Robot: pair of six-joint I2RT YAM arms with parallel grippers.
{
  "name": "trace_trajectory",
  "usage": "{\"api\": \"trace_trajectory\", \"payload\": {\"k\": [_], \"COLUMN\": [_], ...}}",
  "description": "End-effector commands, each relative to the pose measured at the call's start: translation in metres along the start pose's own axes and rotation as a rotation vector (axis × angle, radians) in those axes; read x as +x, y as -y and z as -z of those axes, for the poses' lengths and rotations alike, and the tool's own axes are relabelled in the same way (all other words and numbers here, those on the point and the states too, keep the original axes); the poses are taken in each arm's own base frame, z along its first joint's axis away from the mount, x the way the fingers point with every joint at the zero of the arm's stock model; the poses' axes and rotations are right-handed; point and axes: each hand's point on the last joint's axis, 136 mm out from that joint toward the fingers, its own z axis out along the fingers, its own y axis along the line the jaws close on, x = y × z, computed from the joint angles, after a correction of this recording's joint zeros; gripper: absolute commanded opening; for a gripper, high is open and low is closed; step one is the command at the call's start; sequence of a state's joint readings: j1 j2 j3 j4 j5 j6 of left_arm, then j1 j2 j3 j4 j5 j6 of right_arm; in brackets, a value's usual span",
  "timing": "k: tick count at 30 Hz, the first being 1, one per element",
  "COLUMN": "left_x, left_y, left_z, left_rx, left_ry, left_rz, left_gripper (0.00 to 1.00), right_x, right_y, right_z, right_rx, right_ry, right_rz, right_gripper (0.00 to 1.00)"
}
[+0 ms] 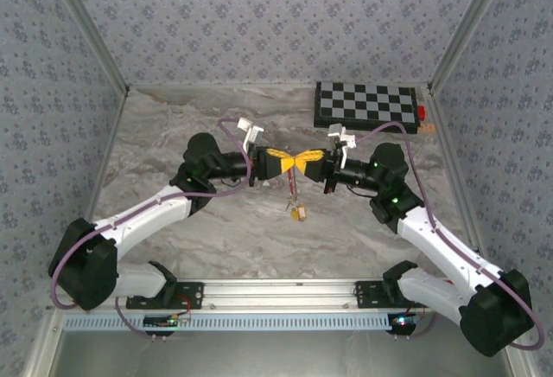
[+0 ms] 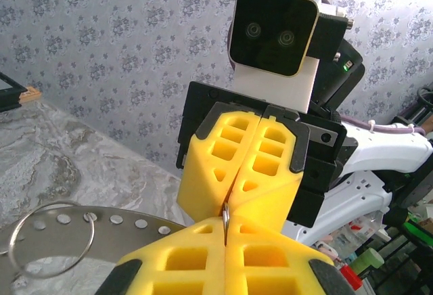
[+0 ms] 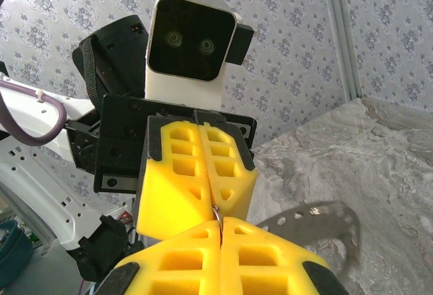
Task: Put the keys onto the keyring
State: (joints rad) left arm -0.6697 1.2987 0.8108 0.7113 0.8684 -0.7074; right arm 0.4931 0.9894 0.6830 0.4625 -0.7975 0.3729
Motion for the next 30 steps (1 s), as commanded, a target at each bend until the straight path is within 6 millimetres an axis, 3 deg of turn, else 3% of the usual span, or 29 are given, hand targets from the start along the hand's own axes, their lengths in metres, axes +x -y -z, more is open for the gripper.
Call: {"api": "trace_trajectory", "payload": {"k": [1,4,7,11,19,30], "left_x": [-0.015,-0.011,-0.010,-0.010,-0.011,-0.010], "left_y": [0.022,0.016,0.015,0.018,0.019,0.006], "left_z": [-0.002,-0.001,0.001,0.002,0.005,0.004], "left_rx": [0.055,0.024,0.010,0.013,-0.003,-0.109], "left_ry": [0.019,0.013,0.018,0.021,0.025,0.026], "left_rz": [-0.076,-0.086,-0.110,-0.132,-0.150,-0.152], "left_gripper": [0.00,0.00,0.00,0.00,0.00,0.00], "right_x": [-0.006,-0.007,-0.008,-0.009,-0.007,-0.001], "right_y": [-0.003,-0.002,0.000,0.004,0.020,0.027], "right_z": [0.002,0.004,0.007,0.015,0.035,0.038], "right_rx": [-0.001,0.014,0.042,0.087,0.199,0.242], "right_ry": [0.021,0.025,0.030,0.045,0.090,0.076], "right_rz": [0.041,0.042,0.042,0.037,0.019,0.011], "right_gripper": [0.00,0.00,0.22,0.36,0.39,0.41]}}
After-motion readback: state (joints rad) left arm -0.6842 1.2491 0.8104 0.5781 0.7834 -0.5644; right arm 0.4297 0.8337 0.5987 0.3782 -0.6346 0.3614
